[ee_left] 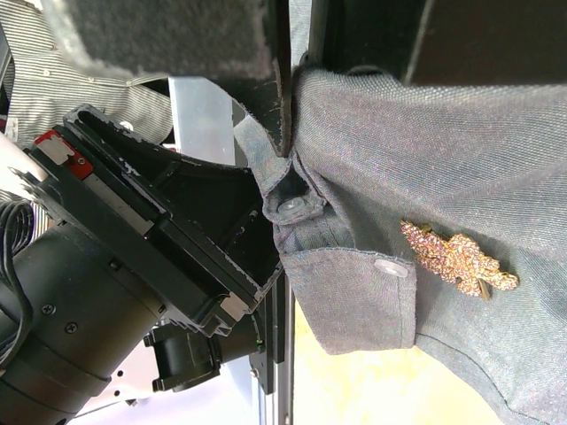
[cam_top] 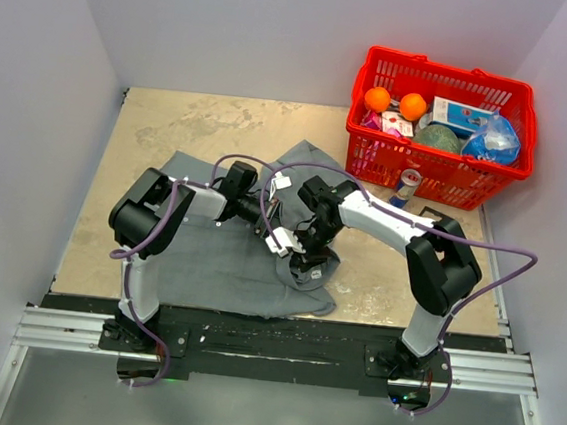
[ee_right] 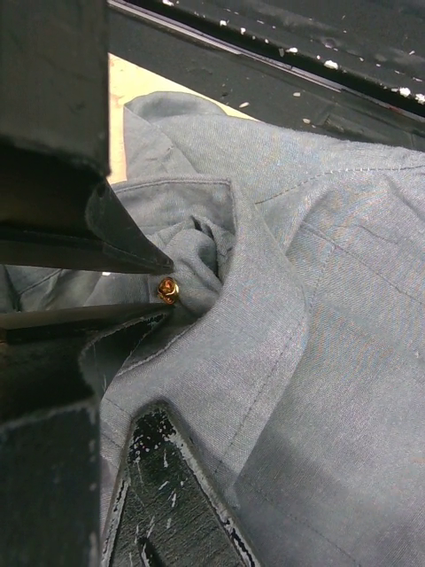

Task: Remove the brooch from the garment
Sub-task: Remove the brooch from the clothes.

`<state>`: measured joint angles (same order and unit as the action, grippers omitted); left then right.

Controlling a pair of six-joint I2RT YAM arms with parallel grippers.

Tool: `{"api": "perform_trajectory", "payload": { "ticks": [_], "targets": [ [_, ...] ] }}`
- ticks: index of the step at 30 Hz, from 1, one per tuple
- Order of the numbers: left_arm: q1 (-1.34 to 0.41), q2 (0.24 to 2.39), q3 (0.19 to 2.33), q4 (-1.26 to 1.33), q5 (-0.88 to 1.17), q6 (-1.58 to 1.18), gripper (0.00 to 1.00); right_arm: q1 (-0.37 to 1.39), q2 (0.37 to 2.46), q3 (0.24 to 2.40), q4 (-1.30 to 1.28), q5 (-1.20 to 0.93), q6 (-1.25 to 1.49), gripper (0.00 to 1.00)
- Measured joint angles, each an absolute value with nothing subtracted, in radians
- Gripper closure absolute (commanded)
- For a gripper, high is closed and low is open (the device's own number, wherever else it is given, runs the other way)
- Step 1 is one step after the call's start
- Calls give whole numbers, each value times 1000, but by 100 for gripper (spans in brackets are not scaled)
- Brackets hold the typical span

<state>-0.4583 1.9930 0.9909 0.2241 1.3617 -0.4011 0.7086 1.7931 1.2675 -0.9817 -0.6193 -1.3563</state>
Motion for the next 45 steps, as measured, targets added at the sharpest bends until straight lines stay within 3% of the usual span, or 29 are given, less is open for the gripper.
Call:
{"api": "perform_trajectory", "payload": {
  "ticks": [10,25,32,38,45],
  "targets": [
    [-458,1993,1003,161,1370,-344,100,709,1803,1289,-1006,-620,-1354,73],
    [-458,1995,1089,-118,1380,-107,100,709,1877,1359,-1054,-628,-1320,77],
    [-449,2060,1221,-415,1409,158,100,711,1877,1383,-1067,-628,-1308,75],
    [-438,2236,1436,-928,1444,629,100,711,1879,1409,-1078,-639,-1296,75],
    [-424,2294,1458,-1215,1458,899,100,712,1887,1421,-1077,-647,-1275,75]
  ]
}}
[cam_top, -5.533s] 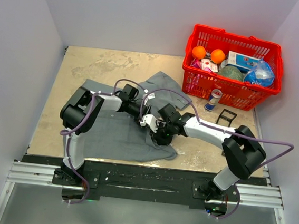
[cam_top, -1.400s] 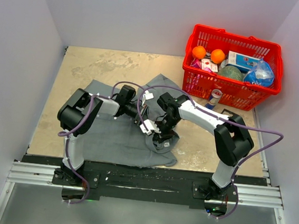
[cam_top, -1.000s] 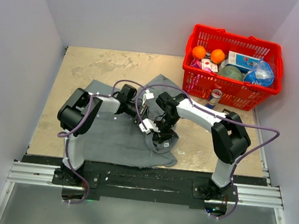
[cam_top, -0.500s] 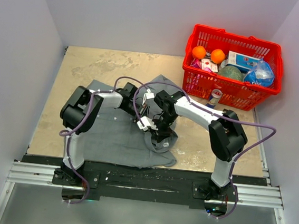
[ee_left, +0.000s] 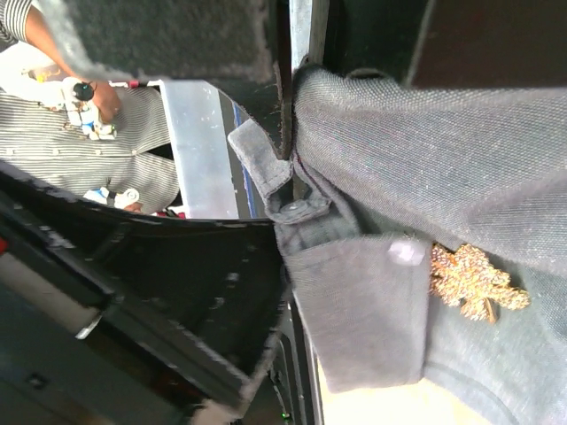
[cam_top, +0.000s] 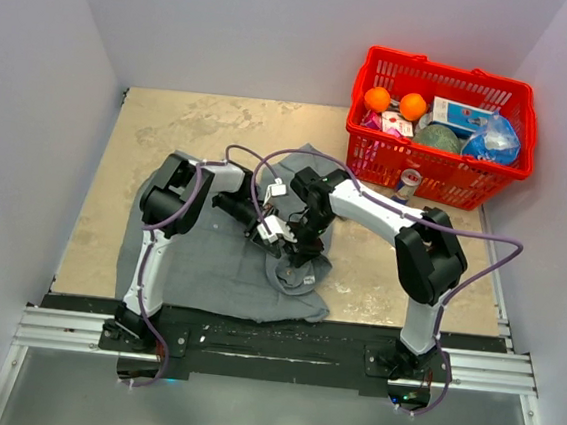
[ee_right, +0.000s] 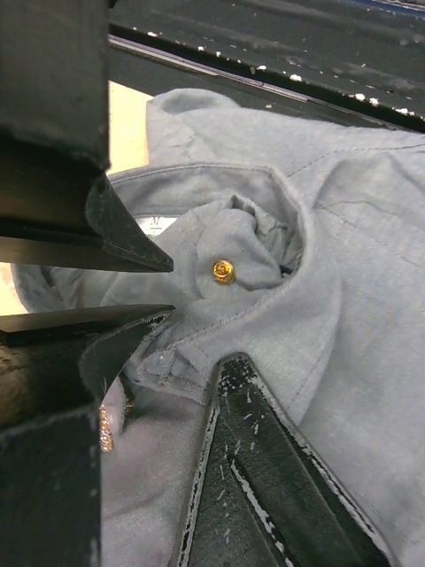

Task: Remove the brooch from the garment
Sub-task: Remove the brooch from the clothes.

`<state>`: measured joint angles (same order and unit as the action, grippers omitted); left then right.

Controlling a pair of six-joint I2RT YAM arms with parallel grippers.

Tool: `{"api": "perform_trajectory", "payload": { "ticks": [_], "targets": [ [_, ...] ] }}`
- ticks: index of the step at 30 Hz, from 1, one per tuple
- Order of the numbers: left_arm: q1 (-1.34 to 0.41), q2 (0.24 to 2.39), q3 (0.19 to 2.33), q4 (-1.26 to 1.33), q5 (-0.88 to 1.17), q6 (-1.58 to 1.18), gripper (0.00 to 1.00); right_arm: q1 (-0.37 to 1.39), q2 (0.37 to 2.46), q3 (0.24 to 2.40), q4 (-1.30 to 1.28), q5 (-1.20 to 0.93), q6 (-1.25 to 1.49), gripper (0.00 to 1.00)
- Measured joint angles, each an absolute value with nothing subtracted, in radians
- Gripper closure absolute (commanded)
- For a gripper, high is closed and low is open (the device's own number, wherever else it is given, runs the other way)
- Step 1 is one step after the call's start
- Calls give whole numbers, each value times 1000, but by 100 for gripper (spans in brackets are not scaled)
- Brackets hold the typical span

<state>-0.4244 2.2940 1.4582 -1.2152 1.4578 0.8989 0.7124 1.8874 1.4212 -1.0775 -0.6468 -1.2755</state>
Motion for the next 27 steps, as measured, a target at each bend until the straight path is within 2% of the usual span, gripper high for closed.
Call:
{"api": "perform_trajectory", "payload": {
  "ticks": [13,21,27],
  "targets": [
    [-424,2294,1458,-1288,1459,972,100,727,1925,1466,-1113,-698,-1264,74],
    [-424,2294,1458,-1293,1461,979,100,743,1925,1475,-1161,-727,-1291,70],
    [-424,2294,1459,-1293,1462,978,100,754,1925,1475,-1139,-728,-1272,72]
  ]
}}
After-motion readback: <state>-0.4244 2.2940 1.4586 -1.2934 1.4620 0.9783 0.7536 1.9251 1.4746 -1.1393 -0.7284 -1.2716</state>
